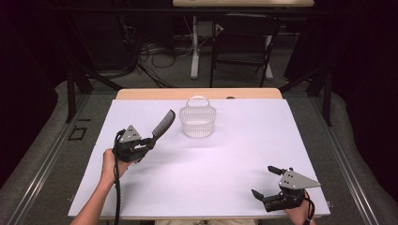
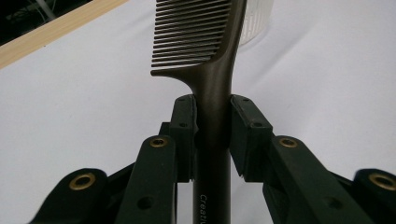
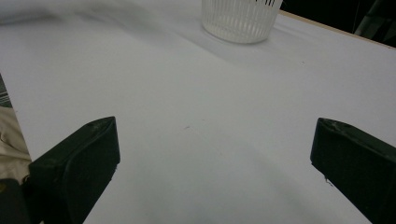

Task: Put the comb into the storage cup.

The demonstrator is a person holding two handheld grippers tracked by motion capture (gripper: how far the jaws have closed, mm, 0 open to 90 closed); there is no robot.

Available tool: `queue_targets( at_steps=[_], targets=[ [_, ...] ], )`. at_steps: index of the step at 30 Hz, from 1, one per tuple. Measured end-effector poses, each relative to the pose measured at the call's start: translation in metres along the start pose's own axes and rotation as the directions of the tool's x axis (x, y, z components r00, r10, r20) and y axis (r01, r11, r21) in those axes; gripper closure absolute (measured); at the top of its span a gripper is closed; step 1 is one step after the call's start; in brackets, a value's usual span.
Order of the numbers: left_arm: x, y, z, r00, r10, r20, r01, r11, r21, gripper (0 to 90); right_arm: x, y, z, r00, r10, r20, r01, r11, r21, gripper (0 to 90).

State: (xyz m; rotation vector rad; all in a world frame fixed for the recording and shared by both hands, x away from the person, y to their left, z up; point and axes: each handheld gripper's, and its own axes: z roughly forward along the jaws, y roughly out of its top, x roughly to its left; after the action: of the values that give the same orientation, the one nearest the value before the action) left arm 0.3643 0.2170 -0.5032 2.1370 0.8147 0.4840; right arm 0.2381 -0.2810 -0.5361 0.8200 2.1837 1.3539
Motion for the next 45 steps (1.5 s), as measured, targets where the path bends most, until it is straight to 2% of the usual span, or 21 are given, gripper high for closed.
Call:
queue_targets(
  at_steps=[9, 15, 24, 30, 45],
  targets=[
    [-0.004, -0.001, 0.000, 0.9987, 0.008, -0.050, -0.009, 0.9996, -0.027, 72.4, 0.001, 0.001, -0.001, 1.0000, -0.001, -0.001, 0.001, 1.000, -0.005, 0.9],
    [-0.004, -0.001, -0.001, 0.9973, -0.003, -0.073, -0.002, 0.9981, -0.061, 72.4, 0.000, 0.000, -0.001, 1.0000, 0.003, -0.001, -0.003, 1.000, -0.003, 0.9],
    [-0.005, 0.001, 0.001, 0.9967, -0.012, -0.081, 0.004, 0.9957, -0.092, 72.4, -0.001, 0.000, 0.000, 1.0000, 0.001, -0.002, -0.001, 1.000, 0.000, 0.9],
    [-0.007, 0.002, 0.001, 0.9937, -0.020, -0.110, 0.008, 0.9935, -0.113, 72.4, -0.001, -0.001, -0.001, 1.0000, 0.004, -0.002, -0.004, 1.000, 0.003, 1.0],
    [-0.013, 0.010, 0.005, 0.9924, -0.020, -0.121, 0.001, 0.9881, -0.154, 72.4, 0.000, -0.001, 0.001, 1.0000, 0.004, -0.003, -0.004, 1.000, 0.007, 1.0]
  ],
)
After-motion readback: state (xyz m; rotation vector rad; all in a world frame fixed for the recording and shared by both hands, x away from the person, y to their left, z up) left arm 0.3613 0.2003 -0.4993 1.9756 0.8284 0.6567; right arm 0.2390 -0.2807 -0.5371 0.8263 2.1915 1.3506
